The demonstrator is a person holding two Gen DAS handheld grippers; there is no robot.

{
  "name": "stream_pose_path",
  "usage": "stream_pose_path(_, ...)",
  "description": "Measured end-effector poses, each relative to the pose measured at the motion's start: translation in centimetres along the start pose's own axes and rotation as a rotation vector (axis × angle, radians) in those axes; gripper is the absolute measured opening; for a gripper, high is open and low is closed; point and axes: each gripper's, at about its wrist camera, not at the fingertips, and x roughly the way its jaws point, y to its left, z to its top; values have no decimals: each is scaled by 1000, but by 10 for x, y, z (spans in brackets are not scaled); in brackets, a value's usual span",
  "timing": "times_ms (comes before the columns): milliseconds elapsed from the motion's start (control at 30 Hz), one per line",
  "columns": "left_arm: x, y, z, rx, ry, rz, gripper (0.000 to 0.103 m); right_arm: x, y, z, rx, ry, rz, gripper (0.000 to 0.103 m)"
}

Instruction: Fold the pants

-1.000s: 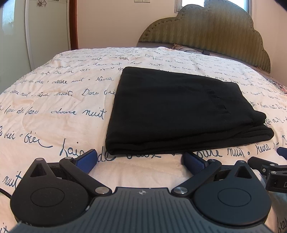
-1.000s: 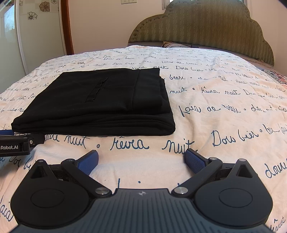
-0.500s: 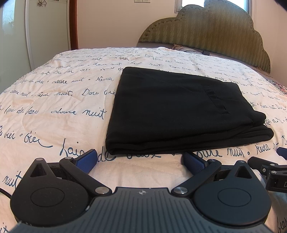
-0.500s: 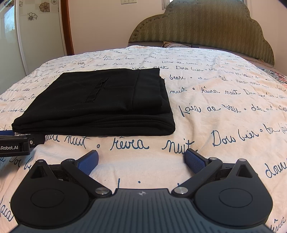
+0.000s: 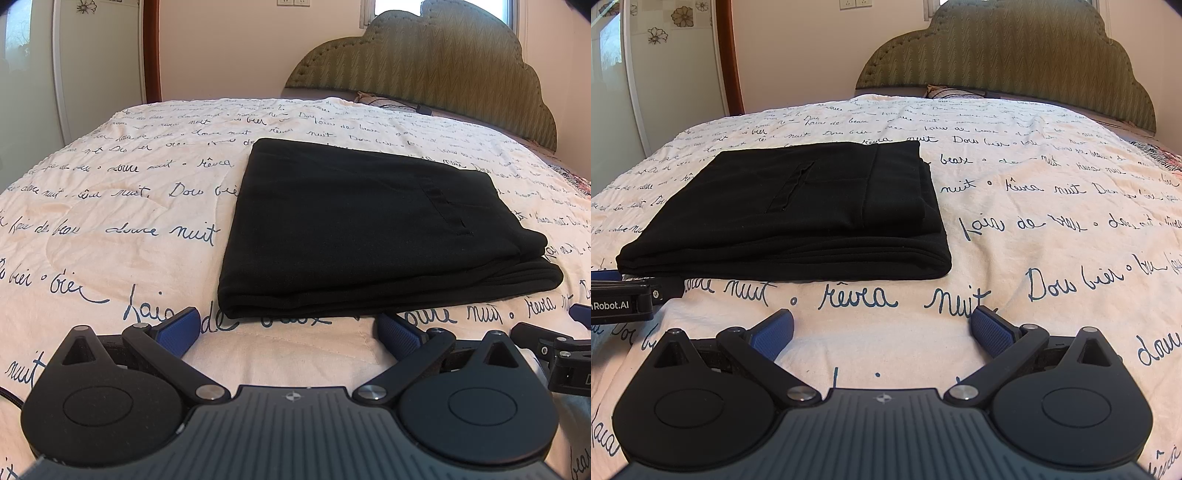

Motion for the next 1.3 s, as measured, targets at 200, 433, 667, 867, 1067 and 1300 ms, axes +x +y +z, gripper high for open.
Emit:
stream_pose_path(200, 0, 0, 0, 0, 0, 0, 103, 0, 0, 0, 1, 0, 1, 103)
stream_pose_path(433, -1, -2, 2, 5, 6, 1, 103, 0, 1, 0, 1, 0, 1, 103)
stream_pose_path(667, 1, -1, 5, -29, 1, 8, 103, 0, 0, 0, 2, 0, 1, 103)
stream_pose_path(867, -2, 1, 4, -12, 1, -10, 103, 0, 0, 0, 1, 0, 0, 103)
stream_pose_path(1067, -4, 1, 1, -2, -9, -15, 103, 0, 0, 0, 2, 0, 1, 103)
stream_pose_path(1300, -6, -1, -1, 3, -14, 12, 103, 0, 0, 0, 2, -1, 1, 103)
